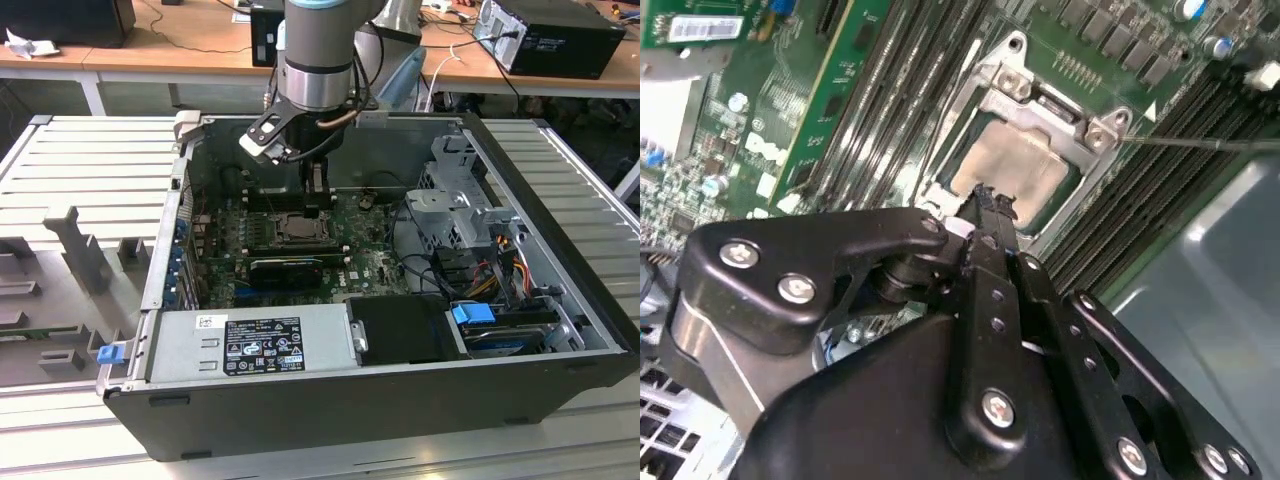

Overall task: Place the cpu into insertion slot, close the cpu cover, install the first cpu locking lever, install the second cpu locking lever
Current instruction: 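Close the cpu cover, then install the first cpu locking lever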

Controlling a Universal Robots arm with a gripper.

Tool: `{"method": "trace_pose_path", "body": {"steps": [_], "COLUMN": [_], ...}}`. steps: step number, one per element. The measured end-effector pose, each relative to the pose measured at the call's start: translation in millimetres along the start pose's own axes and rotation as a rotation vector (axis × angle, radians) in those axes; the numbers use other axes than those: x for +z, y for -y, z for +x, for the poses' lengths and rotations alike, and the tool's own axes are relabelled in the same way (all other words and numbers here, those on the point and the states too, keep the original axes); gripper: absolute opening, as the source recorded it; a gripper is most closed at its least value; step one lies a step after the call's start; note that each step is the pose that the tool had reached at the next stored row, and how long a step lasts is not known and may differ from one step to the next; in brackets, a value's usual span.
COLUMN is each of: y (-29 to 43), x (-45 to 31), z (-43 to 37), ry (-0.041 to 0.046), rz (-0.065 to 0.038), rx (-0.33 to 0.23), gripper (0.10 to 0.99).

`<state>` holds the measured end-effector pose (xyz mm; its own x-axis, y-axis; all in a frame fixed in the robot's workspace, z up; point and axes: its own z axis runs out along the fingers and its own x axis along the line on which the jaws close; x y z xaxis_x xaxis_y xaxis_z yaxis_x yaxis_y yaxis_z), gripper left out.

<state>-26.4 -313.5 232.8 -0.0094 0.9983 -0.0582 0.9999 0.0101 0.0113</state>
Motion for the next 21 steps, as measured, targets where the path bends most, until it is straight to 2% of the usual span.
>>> {"method": "trace_pose_path", "body": {"steps": [2,4,17,20,21], "y": [2.0,5.1,6.8,7.0,6.9], "x": [8.2,10.5,9.4,7.1,3.3], "z": [1.0,1.2,1.2,1.0,0.8], "ry": [-0.0004,-0.0063,-0.0064,-0.0063,-0.0063], "rz": [-0.001,-0.001,-0.001,-0.001,-0.001], "rx": [-0.009,-0.010,-0.010,-0.010,-0.010], "gripper": [0.106,0.106,0.106,0.106,0.106]}}
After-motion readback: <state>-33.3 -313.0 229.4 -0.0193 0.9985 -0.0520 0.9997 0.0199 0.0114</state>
